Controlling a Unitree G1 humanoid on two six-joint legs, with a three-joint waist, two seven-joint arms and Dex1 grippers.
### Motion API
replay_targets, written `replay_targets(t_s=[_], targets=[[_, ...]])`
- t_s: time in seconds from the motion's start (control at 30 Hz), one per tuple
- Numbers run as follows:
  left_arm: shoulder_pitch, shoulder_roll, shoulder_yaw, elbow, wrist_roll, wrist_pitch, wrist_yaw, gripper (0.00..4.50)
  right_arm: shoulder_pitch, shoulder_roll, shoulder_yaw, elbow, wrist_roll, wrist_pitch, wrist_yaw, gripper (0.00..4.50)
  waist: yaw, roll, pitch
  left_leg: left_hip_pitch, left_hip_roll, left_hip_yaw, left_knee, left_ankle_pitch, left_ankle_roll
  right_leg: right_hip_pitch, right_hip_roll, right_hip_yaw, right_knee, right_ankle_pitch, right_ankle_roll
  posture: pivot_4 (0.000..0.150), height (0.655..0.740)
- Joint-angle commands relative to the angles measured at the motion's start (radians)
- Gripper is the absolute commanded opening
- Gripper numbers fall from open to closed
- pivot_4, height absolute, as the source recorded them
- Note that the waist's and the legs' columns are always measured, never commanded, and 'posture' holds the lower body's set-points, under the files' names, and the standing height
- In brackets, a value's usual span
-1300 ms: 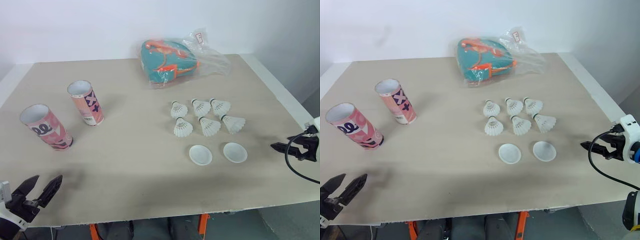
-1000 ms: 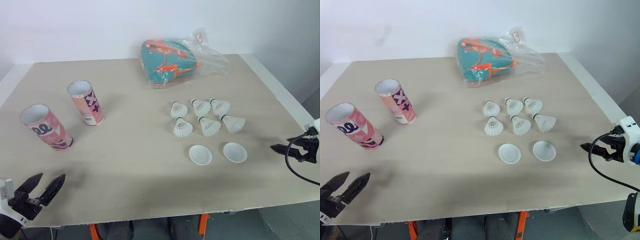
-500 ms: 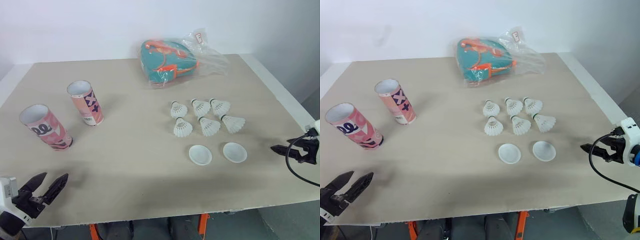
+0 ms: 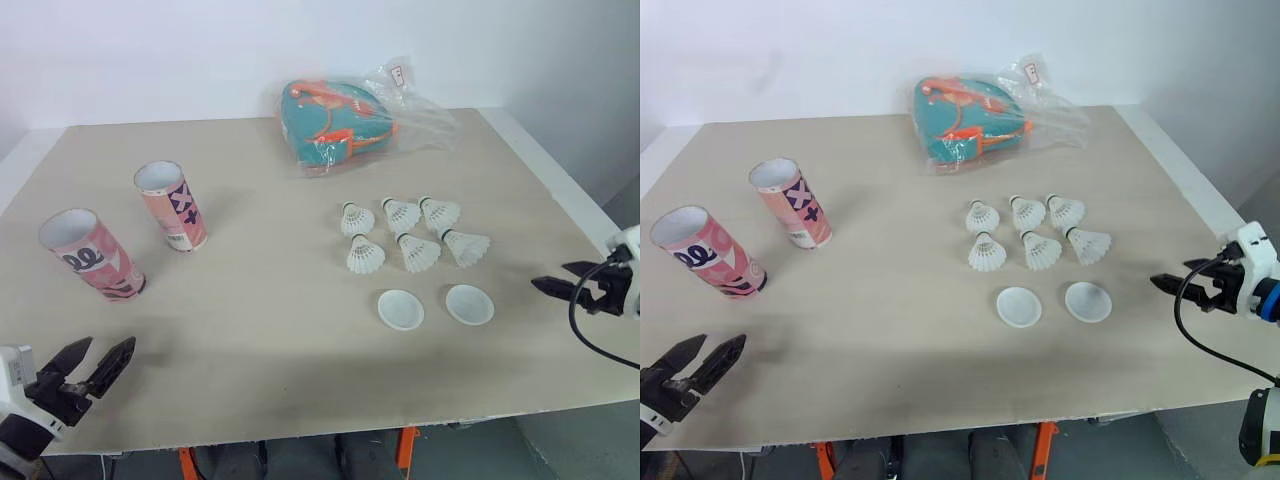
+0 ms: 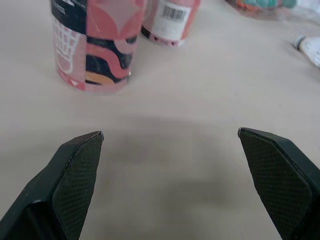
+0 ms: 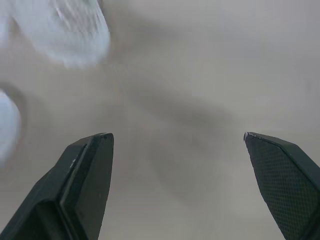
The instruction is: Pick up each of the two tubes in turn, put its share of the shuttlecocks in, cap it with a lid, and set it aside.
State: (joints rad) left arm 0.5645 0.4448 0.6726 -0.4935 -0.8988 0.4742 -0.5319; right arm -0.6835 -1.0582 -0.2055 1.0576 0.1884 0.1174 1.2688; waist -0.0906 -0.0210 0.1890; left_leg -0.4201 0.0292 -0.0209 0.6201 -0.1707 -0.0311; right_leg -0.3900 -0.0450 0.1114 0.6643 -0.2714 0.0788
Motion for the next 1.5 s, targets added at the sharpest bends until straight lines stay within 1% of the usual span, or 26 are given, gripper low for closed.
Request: replay_targets(t_s=[0.03,0.13,0.3,0.37,0.43,0.53,0.63,0.7,0.77,0.9,0.97,1.13,1.27,1.37,1.5], targets=[[0.011,-0.003,0.011,-0.043,-0.008,0.0,0.017,4.5,-0.016,0.02,-0.036,-0.205,0.088,0.075,0.063,4.46,0.0,0.0,0.0,0.0,0.0,0.0,0.0,0.0,0.0,0.0,0.0,0.0,0.0,0.0,0.0,0.15,0.74],[0.02,-0.003,0.015,-0.04,-0.019,0.006,0.016,4.5,0.028,0.066,-0.03,-0.442,0.169,0.179,0.079,4.46,-0.001,0.0,0.0,0.0,0.002,-0.001,0.0,0.0,0.0,0.0,0.003,0.0,0.0,0.0,0.0,0.15,0.74],[0.032,-0.036,0.046,-0.063,-0.103,0.014,0.062,4.5,0.106,0.181,0.026,-0.84,0.299,0.357,0.058,4.46,0.004,0.0,0.0,-0.002,0.003,-0.005,0.0,0.0,0.0,0.0,0.006,0.0,0.0,0.0,0.0,0.15,0.74],[0.044,-0.056,0.062,-0.078,-0.127,0.0,0.071,4.5,0.122,0.221,0.051,-0.942,0.334,0.404,0.047,4.46,0.006,-0.001,0.0,-0.003,0.003,-0.005,0.0,0.0,0.0,-0.001,0.006,0.0,0.0,0.0,0.0,0.15,0.74],[0.056,-0.08,0.08,-0.093,-0.137,-0.024,0.085,4.5,0.131,0.258,0.084,-1.009,0.342,0.405,0.043,4.46,0.009,-0.001,-0.001,-0.003,0.003,-0.006,0.0,0.0,0.0,-0.001,0.006,0.0,0.0,0.0,0.0,0.15,0.74],[0.079,-0.111,0.097,-0.118,-0.122,-0.069,0.085,4.5,0.113,0.325,0.125,-1.064,0.347,0.41,0.004,4.46,0.014,-0.005,-0.003,-0.003,0.003,-0.006,0.0,0.0,0.0,-0.001,0.006,0.0,0.0,0.0,0.0,0.15,0.74],[0.096,-0.118,0.11,-0.121,-0.102,-0.108,0.069,4.5,0.078,0.402,0.155,-1.096,0.365,0.449,-0.054,4.46,0.015,-0.008,-0.004,-0.003,0.003,-0.006,0.0,0.0,0.0,-0.002,0.006,-0.001,0.0,0.0,-0.001,0.15,0.74],[0.09,-0.119,0.112,-0.109,-0.044,-0.157,0.069,4.5,0.069,0.448,0.18,-1.117,0.357,0.448,-0.09,4.46,0.015,-0.008,-0.005,-0.003,0.003,-0.006,0.0,0.0,0.0,-0.002,0.006,-0.001,0.0,0.001,-0.003,0.15,0.74],[0.073,-0.118,0.1,-0.092,0.041,-0.214,0.075,4.5,0.07,0.487,0.206,-1.136,0.352,0.442,-0.112,4.46,0.015,-0.01,-0.006,-0.003,0.003,-0.006,0.0,0.0,-0.001,-0.002,0.006,-0.001,0.0,0.001,-0.003,0.15,0.74],[0.017,-0.102,0.05,-0.042,0.205,-0.297,0.084,4.5,0.078,0.547,0.233,-1.14,0.331,0.404,-0.159,4.46,0.016,-0.011,-0.006,-0.003,0.003,-0.006,0.0,0.0,-0.001,-0.002,0.006,-0.001,0.0,0.001,-0.004,0.15,0.74],[-0.013,-0.089,0.016,-0.002,0.258,-0.313,0.074,4.5,0.081,0.569,0.239,-1.139,0.326,0.397,-0.183,4.46,0.016,-0.011,-0.006,-0.004,0.003,-0.006,0.0,0.0,-0.001,-0.002,0.006,-0.001,0.0,0.002,-0.006,0.15,0.74],[-0.123,-0.072,-0.029,0.098,0.274,-0.325,0.051,4.5,0.103,0.613,0.262,-1.165,0.3,0.38,-0.248,4.46,0.016,-0.012,-0.007,-0.004,0.005,-0.006,-0.001,0.0,-0.001,-0.003,0.007,-0.002,0.0,0.004,-0.009,0.15,0.74],[-0.214,-0.041,-0.056,0.177,0.291,-0.321,0.035,4.5,0.123,0.631,0.266,-1.203,0.305,0.383,-0.279,4.46,0.016,-0.012,-0.007,-0.004,0.01,-0.007,-0.001,0.0,-0.001,-0.004,0.013,-0.003,0.0,0.005,-0.01,0.15,0.74],[-0.311,-0.007,-0.074,0.263,0.305,-0.317,0.025,4.5,0.142,0.629,0.252,-1.255,0.332,0.408,-0.308,4.46,0.017,-0.012,-0.007,-0.004,0.014,-0.008,-0.001,0.0,-0.001,-0.004,0.017,-0.003,0.0,0.005,-0.01,0.15,0.74],[-0.4,0.01,-0.087,0.36,0.329,-0.323,0.029,4.5,0.174,0.609,0.23,-1.309,0.351,0.428,-0.334,4.46,0.017,-0.012,-0.007,-0.004,0.019,-0.008,-0.001,0.0,-0.001,-0.005,0.022,-0.003,0.0,0.006,-0.01,0.15,0.74]])
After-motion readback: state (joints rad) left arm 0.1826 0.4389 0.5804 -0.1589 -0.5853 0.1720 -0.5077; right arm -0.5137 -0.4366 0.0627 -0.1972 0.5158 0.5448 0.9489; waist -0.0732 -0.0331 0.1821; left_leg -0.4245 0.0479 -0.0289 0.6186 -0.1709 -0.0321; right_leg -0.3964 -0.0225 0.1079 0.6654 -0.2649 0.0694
